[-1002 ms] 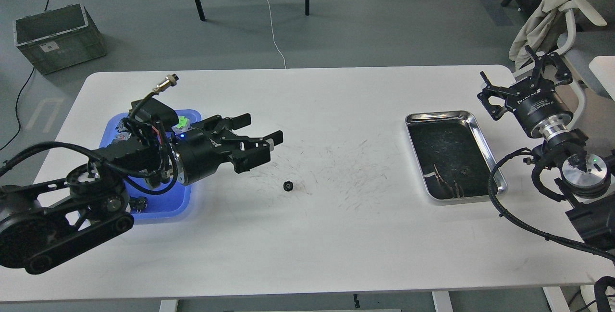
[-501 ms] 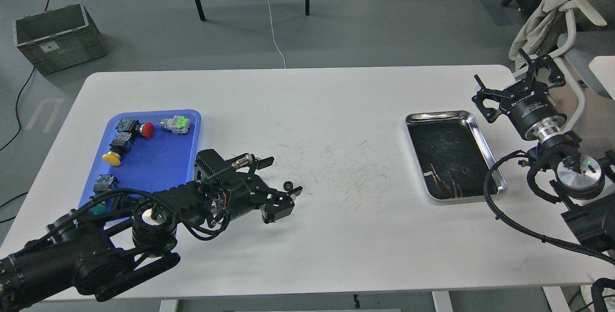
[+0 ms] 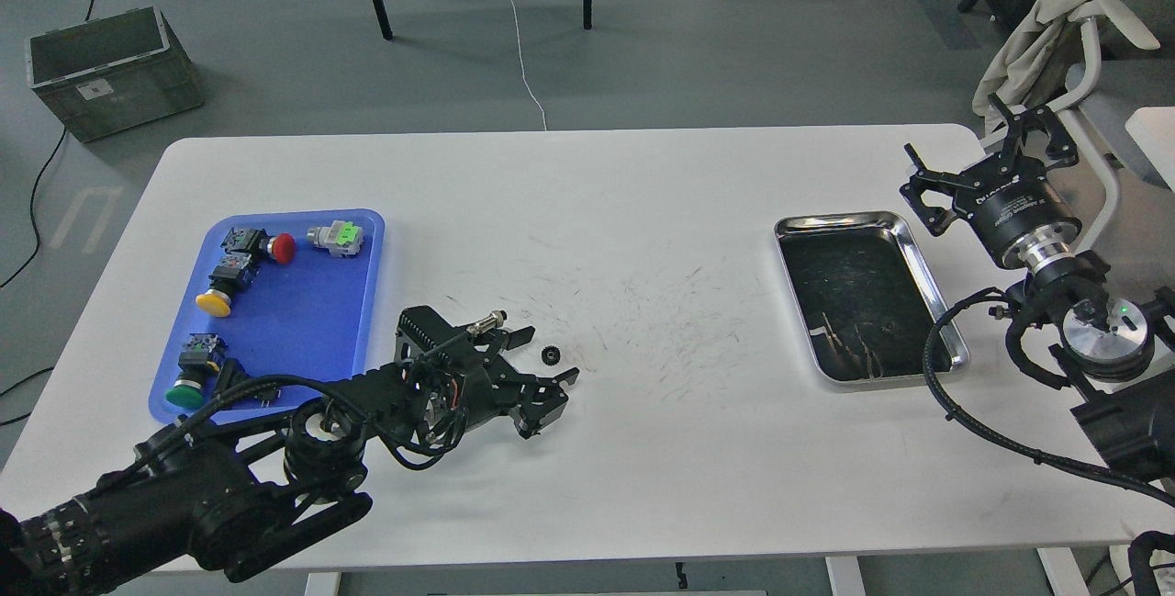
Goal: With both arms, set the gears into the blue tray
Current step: 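Grasp the black gear with the left gripper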
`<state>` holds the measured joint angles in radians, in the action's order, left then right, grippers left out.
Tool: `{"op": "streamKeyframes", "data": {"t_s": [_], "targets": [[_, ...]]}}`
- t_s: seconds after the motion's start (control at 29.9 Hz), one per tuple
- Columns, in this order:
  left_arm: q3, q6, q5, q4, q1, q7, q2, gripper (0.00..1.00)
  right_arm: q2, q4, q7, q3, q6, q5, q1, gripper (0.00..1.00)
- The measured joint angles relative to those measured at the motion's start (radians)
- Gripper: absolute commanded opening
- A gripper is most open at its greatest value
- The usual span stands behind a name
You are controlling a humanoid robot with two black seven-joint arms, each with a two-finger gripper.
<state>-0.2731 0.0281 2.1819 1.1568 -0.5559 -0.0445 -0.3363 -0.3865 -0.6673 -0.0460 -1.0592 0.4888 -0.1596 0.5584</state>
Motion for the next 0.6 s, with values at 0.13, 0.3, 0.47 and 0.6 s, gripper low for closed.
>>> {"op": "streamKeyframes", "data": {"t_s": [0.13,0.3,0.47,0.6], "targets": [[0.000,-0.002,0.000,-0.020,0.001,0.000,0.013,0.51,0.000,0.000,0.000,0.000,0.000,0.000,0.000,0.94],[-0.001,-0.003,0.000,-0.038,0.001,0.000,0.029,0.34,0.000,0.000,0.000,0.001,0.000,0.000,0.000,0.94],[-0.001,-0.003,0.000,-0.047,0.002,0.000,0.032,0.04,0.000,0.000,0.000,0.001,0.000,0.000,0.000,0.94],[-0.001,-0.004,0.000,-0.048,0.002,0.000,0.032,0.03,0.000,0.000,0.000,0.001,0.000,0.000,0.000,0.94]]}}
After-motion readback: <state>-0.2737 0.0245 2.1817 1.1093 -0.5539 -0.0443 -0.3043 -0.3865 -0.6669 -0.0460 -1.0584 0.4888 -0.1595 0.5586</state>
